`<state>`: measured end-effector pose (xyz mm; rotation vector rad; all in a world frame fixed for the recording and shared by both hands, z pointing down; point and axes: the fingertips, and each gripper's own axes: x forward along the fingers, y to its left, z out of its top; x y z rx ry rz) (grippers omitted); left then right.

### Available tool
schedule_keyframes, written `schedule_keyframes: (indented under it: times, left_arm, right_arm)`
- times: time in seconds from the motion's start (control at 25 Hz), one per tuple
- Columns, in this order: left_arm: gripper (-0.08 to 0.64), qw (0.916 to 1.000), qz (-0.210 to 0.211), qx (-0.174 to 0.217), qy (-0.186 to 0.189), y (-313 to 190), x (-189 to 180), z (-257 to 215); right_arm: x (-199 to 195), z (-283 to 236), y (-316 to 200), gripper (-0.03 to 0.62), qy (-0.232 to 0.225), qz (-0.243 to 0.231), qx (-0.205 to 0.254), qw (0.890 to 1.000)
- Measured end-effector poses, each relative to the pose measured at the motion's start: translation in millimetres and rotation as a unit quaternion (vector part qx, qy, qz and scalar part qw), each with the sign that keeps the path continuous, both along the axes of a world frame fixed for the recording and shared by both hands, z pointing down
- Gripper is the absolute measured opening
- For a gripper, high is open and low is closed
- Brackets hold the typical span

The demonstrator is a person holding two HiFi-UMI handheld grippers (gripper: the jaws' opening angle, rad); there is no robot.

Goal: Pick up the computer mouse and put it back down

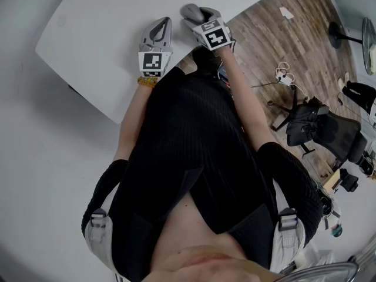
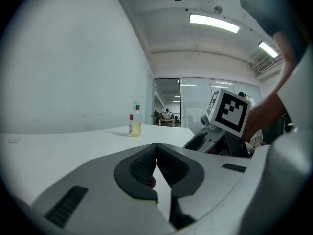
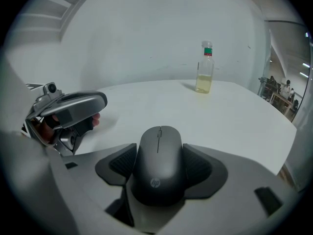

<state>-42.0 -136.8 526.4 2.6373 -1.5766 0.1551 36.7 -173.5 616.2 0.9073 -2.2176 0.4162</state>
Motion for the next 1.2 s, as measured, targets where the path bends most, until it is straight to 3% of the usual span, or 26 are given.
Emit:
schedule_keyframes:
  times: [0.56, 1.2]
  left_arm:
    - [0.013, 1.0000, 0.000, 0.000, 0.000, -1.0, 0.2, 0.9]
    - [0.012, 1.0000, 0.001, 0.000, 0.001, -5.9, 4.0, 1.0]
  right_arm:
    - [-1.3, -5.7, 4.0, 0.278, -0.002, 0.006, -0.007, 1.000]
    - [5.5, -2.8, -5.4, 0.281, -0.006, 0.017, 0.016, 1.000]
